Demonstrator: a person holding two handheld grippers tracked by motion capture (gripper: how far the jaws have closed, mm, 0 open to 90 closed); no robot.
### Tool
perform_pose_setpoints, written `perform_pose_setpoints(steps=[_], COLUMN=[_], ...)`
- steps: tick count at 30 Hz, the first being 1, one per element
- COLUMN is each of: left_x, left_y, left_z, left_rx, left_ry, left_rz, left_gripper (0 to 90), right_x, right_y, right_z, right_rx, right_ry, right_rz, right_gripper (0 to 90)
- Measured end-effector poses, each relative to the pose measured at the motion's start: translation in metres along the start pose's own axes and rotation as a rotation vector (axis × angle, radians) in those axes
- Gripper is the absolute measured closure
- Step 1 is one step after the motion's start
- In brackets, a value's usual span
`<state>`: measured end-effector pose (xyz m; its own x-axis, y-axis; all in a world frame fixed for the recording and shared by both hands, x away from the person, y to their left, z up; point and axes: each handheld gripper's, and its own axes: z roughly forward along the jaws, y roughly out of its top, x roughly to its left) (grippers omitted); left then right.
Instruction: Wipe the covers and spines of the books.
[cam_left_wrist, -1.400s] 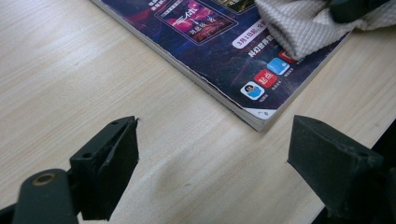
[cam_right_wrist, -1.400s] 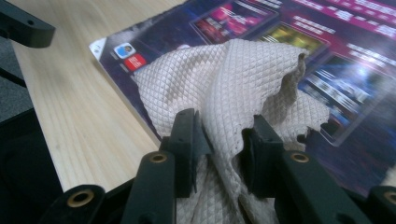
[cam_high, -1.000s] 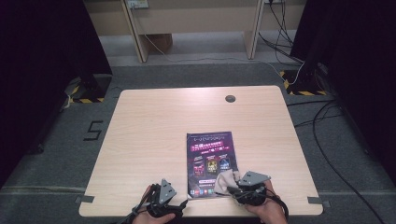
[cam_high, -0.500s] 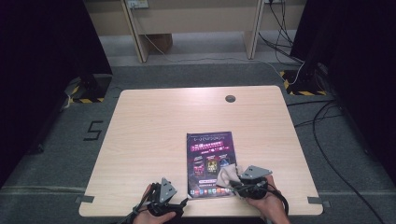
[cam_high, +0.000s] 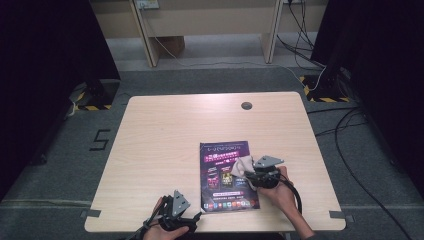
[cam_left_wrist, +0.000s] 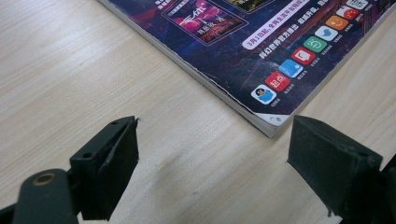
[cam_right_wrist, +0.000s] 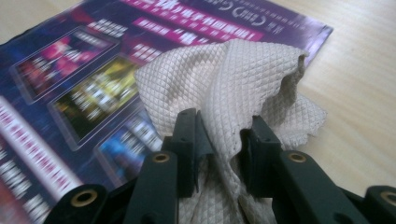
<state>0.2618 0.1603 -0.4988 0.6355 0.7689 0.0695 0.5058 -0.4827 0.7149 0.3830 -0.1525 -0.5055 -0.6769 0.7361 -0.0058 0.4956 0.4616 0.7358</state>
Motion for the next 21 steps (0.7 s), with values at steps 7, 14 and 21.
perform_pose_setpoints(steps=[7, 14, 21], left_x=[0.0, 0.0, 0.0], left_y=[-0.001, -0.001, -0.001], left_z=[0.001, 0.0, 0.0], left_rx=[0.003, 0.004, 0.003], left_ry=[-0.002, -0.003, -0.001], left_rz=[-0.002, -0.001, -0.003], left_gripper=[15.8, 15.8, 15.9], right_x=[-0.019, -0.045, -0.052], right_y=[0.016, 0.028, 0.039], right_z=[0.018, 0.037, 0.049], right_rx=[-0.01, -0.04, -0.043], right_ry=[-0.044, -0.063, -0.101], right_rz=[0.034, 0.151, 0.158], right_gripper=[70.0, 69.5, 69.6])
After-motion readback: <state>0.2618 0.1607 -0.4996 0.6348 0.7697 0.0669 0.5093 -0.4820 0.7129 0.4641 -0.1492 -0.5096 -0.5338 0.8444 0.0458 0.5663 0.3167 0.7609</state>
